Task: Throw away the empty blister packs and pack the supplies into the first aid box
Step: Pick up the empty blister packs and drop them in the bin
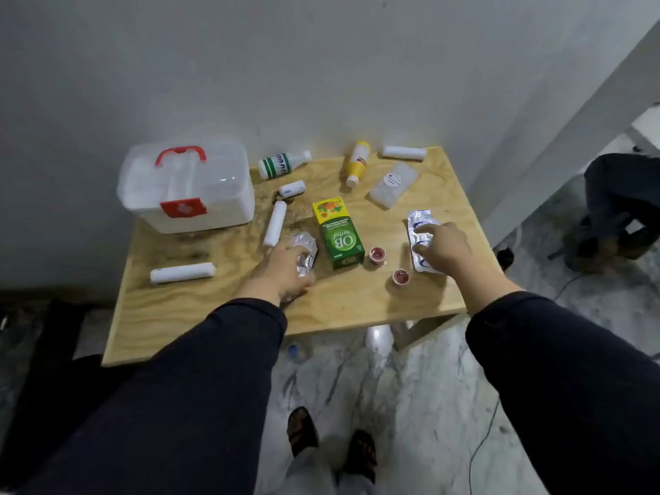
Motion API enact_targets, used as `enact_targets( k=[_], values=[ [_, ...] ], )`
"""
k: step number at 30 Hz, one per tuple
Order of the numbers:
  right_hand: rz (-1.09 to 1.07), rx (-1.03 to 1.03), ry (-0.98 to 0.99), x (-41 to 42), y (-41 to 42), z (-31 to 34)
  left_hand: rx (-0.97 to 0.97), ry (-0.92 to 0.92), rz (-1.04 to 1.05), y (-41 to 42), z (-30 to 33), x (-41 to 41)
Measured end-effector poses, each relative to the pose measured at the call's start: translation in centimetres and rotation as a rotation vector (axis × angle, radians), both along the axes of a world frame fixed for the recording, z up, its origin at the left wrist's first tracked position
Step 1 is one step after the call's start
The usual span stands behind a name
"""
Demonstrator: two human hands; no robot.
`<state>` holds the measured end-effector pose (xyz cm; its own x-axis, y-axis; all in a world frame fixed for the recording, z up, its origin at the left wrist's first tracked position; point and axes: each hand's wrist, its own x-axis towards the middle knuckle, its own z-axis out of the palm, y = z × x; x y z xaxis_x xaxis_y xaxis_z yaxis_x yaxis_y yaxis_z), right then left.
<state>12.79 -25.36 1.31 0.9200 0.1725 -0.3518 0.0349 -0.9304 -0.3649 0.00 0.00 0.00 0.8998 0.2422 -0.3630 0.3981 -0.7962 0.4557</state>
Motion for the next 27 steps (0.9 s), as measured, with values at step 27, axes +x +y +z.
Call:
enact_targets(
  k=[27],
  values=[
    [-0.219, 0.683, 0.07, -3.4, 4.3, 6.9, -0.248, -0.39, 0.511, 0.6, 5.7, -3.5]
  ],
)
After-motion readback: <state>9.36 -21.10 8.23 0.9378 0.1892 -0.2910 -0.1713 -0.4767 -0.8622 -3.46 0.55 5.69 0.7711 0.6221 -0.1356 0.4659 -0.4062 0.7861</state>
